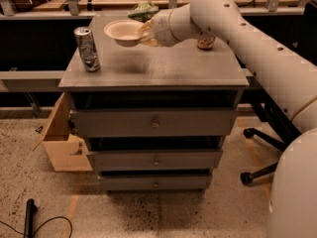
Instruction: Move paper bowl near redbull can
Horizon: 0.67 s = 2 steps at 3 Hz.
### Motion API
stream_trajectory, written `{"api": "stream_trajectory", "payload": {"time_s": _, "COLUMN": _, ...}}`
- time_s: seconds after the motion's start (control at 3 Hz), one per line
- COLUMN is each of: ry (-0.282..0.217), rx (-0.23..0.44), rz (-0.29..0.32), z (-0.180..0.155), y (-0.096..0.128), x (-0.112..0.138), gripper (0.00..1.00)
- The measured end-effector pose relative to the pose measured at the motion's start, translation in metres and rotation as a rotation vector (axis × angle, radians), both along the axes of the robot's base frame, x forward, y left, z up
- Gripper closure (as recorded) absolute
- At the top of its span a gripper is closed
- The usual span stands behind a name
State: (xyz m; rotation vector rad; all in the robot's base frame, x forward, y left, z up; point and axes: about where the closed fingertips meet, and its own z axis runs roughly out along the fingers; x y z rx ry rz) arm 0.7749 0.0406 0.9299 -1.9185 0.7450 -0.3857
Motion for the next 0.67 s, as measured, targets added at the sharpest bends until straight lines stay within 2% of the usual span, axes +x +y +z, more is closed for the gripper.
{"api": "stream_trajectory", "payload": {"time_s": 0.33, "ry": 0.038, "rx": -0.055, "rz": 0.026, "z": -0.019, "y": 0.012, "x": -0.014, "gripper": 0.85}}
{"api": "stream_trajectory", "payload": {"time_s": 0.67, "ry": 0.076, "rx": -0.095, "rz": 0.025, "z": -0.039, "y": 0.017, "x": -0.023, "gripper": 0.63}}
